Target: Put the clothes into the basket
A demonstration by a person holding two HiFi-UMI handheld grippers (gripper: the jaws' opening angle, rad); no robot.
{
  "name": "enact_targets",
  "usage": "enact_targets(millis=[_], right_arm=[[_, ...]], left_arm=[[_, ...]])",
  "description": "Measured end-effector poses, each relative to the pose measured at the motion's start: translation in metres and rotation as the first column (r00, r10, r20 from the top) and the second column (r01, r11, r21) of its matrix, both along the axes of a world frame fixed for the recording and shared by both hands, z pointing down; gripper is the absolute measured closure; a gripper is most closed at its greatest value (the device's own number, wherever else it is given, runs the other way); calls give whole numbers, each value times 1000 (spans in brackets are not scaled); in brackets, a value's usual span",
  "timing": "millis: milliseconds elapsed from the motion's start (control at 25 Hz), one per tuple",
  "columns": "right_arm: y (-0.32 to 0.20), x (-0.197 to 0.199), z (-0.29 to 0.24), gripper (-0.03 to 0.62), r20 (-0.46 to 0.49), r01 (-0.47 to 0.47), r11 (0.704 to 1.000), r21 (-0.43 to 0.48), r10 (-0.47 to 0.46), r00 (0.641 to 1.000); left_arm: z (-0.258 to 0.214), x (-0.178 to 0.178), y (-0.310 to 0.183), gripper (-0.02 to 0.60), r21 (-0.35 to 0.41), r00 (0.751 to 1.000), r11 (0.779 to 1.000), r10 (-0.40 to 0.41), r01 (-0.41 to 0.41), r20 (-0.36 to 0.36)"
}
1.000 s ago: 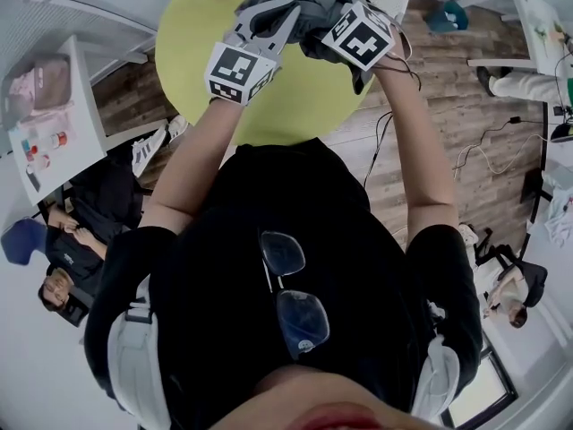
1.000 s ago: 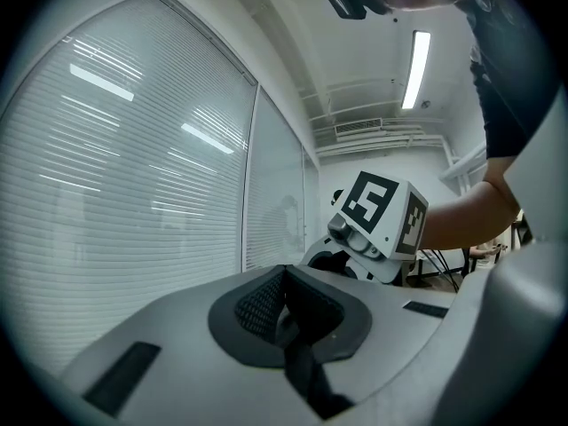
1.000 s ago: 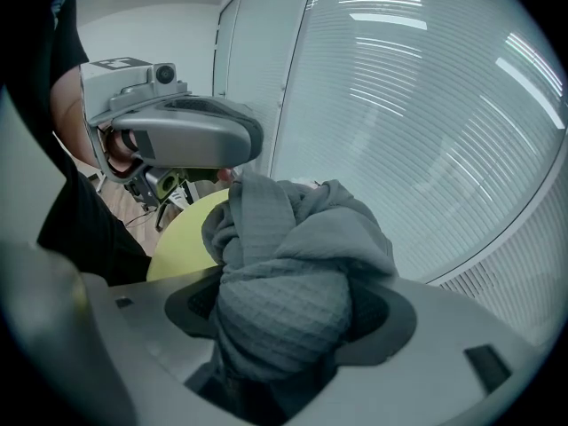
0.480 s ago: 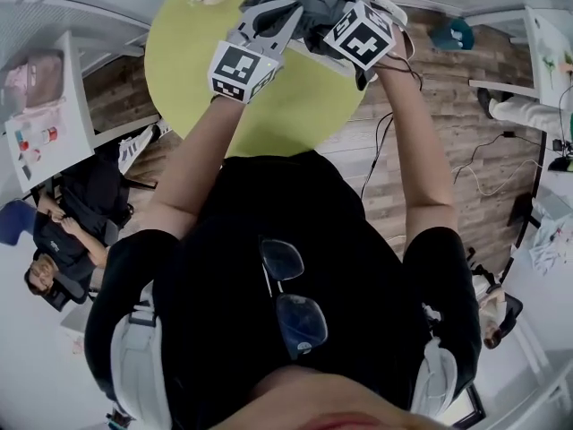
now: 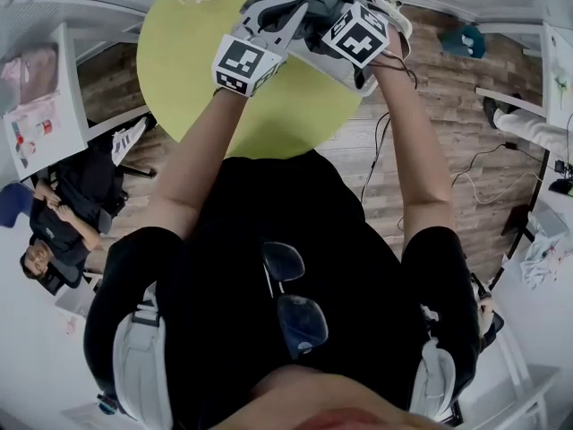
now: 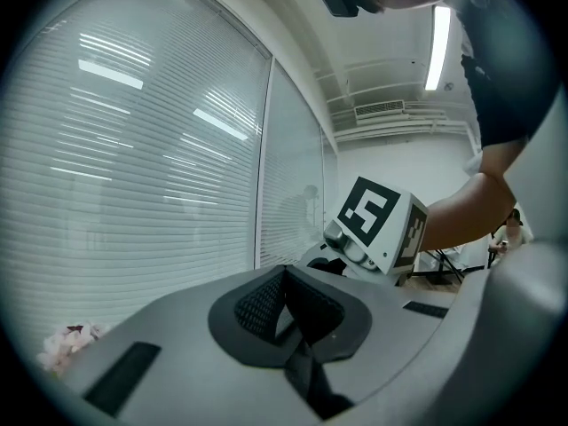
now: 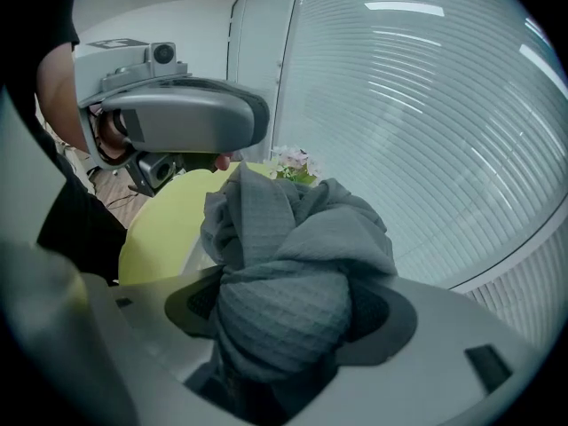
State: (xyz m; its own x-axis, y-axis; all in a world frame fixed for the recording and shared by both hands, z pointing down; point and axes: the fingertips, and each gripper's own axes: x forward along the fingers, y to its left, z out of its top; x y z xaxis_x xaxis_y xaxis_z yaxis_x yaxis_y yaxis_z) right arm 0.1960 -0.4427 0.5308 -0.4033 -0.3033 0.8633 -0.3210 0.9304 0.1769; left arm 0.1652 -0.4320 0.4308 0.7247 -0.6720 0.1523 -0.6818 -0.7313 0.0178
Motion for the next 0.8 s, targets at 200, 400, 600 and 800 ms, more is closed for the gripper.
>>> enact_targets(millis=[200,400,600,800], right_arm=[[-5,5,31,238,4,12,998,-59,-12,1000],[-5,9,56,238,3,22,995,-93,-22,1000],[-5,7,80,238,10,33,993,-114,-33,999],[-4,6,102,238,17,35,989,-144,-33,999]], left_arm=[[25,9,-12,571,-40,1000,999,-12,13,24],[38,19,-18,571,-68,1000,998,-13,15,27],[53,24,-18,571,-96,999,995,-26,30,41],[67,25,-21,571,-118,998,992,-36,42,54]])
